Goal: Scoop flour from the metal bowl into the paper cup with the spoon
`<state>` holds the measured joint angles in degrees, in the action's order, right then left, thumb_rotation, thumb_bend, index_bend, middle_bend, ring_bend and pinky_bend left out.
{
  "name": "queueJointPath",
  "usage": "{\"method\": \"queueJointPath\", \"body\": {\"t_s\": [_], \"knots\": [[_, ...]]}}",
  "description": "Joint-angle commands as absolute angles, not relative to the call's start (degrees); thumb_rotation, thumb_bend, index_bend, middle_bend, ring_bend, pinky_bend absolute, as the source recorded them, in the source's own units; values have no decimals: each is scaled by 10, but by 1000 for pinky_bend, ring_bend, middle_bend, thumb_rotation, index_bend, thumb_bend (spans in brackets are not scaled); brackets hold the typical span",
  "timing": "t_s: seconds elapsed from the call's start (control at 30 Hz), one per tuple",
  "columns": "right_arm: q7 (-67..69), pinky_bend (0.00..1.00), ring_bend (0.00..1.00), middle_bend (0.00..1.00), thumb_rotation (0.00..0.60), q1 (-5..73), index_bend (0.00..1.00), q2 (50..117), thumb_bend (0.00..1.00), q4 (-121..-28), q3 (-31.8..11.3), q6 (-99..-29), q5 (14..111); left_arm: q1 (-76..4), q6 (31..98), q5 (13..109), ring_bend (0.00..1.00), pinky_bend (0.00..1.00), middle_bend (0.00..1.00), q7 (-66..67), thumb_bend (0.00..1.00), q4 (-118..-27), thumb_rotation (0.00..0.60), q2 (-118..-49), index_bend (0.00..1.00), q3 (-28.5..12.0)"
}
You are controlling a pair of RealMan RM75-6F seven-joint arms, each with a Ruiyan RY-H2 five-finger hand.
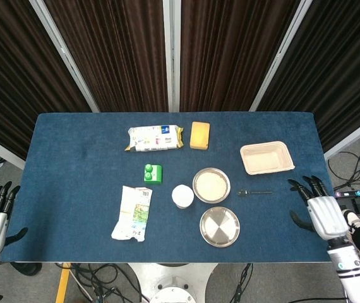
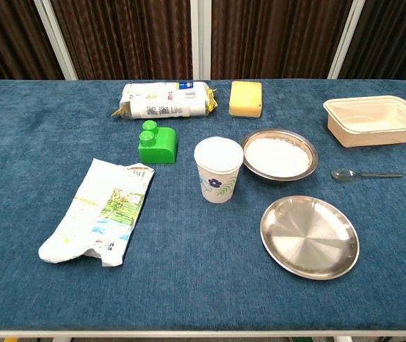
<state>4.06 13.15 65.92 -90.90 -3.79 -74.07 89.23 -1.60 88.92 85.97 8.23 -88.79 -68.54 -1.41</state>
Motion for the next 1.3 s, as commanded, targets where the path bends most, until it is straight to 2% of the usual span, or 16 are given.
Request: {"method": "queueJointPath", "body": {"t_s": [0.03, 0.23, 0.33, 0.53, 0.93, 1.3], "knots": [[42, 106, 109, 326, 600, 185, 185, 700, 264, -873, -54, -662, 858, -13, 889, 858, 11, 0, 50, 78, 0, -886, 600, -686, 99, -13], [21, 152, 129, 346, 600, 241, 249, 743, 267, -844, -59, -562, 816, -12, 883, 853, 10, 0, 50, 71, 0, -881, 600, -689, 99, -12], [1, 167, 138, 356, 600, 258, 289, 764, 273, -823, -59, -536, 803, -14, 878, 851, 10, 0, 50, 70, 0, -879, 600, -690, 99, -12], [-35, 174, 147, 324, 600, 286, 295, 801, 284, -779, -63, -494, 765, -19, 869, 851, 11, 0, 50, 68, 0, -874, 600, -692, 99, -14], [-100, 174, 147, 336, 600, 310, 297, 844, 318, -717, -68, -475, 708, -21, 860, 845, 11, 0, 50, 65, 0, -872, 600, -694, 100, -13], [-126, 166, 148, 362, 600, 309, 339, 873, 316, -670, -61, -493, 693, -19, 860, 844, 11, 0, 50, 65, 0, -873, 600, -693, 100, -11]]}}
